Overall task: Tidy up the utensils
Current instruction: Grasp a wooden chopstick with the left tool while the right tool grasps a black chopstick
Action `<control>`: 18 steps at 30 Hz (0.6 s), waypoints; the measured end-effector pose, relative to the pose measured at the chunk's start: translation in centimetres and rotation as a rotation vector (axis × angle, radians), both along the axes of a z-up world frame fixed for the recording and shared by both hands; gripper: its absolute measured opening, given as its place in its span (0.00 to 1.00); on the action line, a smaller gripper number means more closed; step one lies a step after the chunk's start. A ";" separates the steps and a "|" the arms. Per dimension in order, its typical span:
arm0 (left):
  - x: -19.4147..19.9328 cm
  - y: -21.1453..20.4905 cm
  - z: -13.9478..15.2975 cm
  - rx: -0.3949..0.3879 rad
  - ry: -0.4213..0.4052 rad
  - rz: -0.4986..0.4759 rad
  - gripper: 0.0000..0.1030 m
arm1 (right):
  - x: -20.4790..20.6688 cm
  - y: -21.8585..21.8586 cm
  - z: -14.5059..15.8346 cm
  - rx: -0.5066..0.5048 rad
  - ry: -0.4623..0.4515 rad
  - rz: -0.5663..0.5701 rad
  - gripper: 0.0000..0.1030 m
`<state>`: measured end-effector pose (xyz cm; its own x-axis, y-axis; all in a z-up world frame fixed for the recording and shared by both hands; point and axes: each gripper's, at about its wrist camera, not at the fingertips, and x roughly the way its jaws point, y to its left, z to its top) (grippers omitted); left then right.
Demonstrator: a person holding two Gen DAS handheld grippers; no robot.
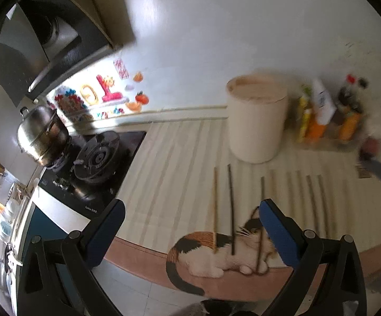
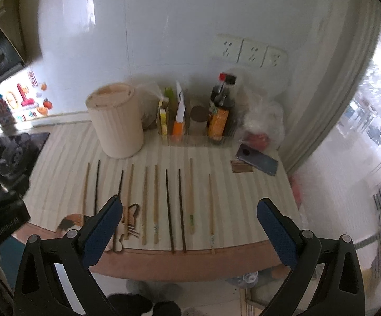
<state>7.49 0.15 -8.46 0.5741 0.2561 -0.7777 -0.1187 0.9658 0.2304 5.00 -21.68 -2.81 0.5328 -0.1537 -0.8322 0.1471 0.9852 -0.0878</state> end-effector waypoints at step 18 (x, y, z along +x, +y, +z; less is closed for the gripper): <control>13.6 5.3 -21.8 -0.230 0.522 0.016 0.59 | 14.1 1.5 -22.4 0.200 0.410 -0.002 0.40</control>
<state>21.05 5.44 -30.22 0.0963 0.0522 -0.9940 -0.0604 0.9971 0.0465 19.07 -20.15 -25.21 0.1528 0.0306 -0.9878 0.1414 0.9886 0.0525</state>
